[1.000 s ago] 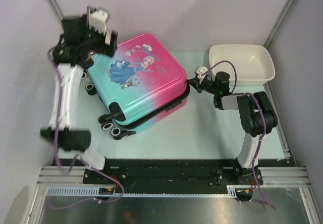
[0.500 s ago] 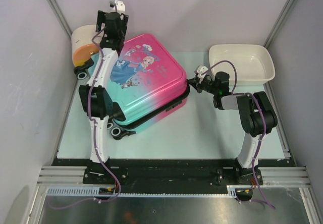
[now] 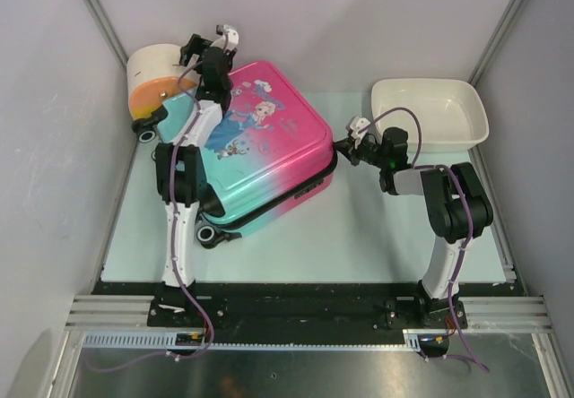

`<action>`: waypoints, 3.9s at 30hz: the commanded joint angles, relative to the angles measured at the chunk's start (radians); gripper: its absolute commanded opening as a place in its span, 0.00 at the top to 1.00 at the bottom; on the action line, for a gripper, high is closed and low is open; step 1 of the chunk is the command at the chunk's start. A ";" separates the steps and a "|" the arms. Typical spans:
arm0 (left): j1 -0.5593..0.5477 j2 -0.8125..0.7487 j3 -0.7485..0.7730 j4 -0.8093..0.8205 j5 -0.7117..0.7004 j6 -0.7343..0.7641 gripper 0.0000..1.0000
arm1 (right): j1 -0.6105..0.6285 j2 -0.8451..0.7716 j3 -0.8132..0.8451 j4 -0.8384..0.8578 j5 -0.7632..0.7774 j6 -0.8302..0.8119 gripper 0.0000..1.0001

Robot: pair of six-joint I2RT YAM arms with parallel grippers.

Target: Open, take out, and arrange the luggage

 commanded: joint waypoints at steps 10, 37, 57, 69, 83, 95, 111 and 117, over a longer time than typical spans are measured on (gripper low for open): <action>-0.156 -0.419 -0.634 -0.121 0.694 0.048 0.04 | -0.089 -0.209 -0.098 -0.066 -0.179 0.020 1.00; 0.284 -1.414 -1.088 -0.733 0.993 -0.710 0.00 | -0.085 -0.653 -0.304 -0.888 -0.351 -0.328 1.00; 0.102 -1.105 -1.113 -0.781 1.131 -0.826 0.10 | -0.116 -0.660 -0.304 -0.927 -0.347 -0.339 1.00; 0.062 -0.943 -0.674 -0.814 1.053 -0.533 0.10 | 0.169 -0.754 -0.342 -0.738 -0.125 0.052 1.00; -0.176 -1.228 -1.177 -0.839 0.961 -0.415 0.09 | 0.038 -0.725 -0.366 -0.595 0.175 -0.083 1.00; -0.063 -1.122 -1.139 -0.896 0.963 -0.300 0.11 | -0.028 -0.440 -0.231 -0.345 0.089 -0.037 1.00; 0.039 -1.025 -0.944 -0.982 1.018 -0.148 0.01 | 0.153 -0.415 -0.218 -0.390 -0.025 -0.135 1.00; 0.040 -1.070 -0.886 -1.017 1.098 -0.252 0.00 | 0.288 -0.433 -0.239 -0.400 0.007 -0.019 1.00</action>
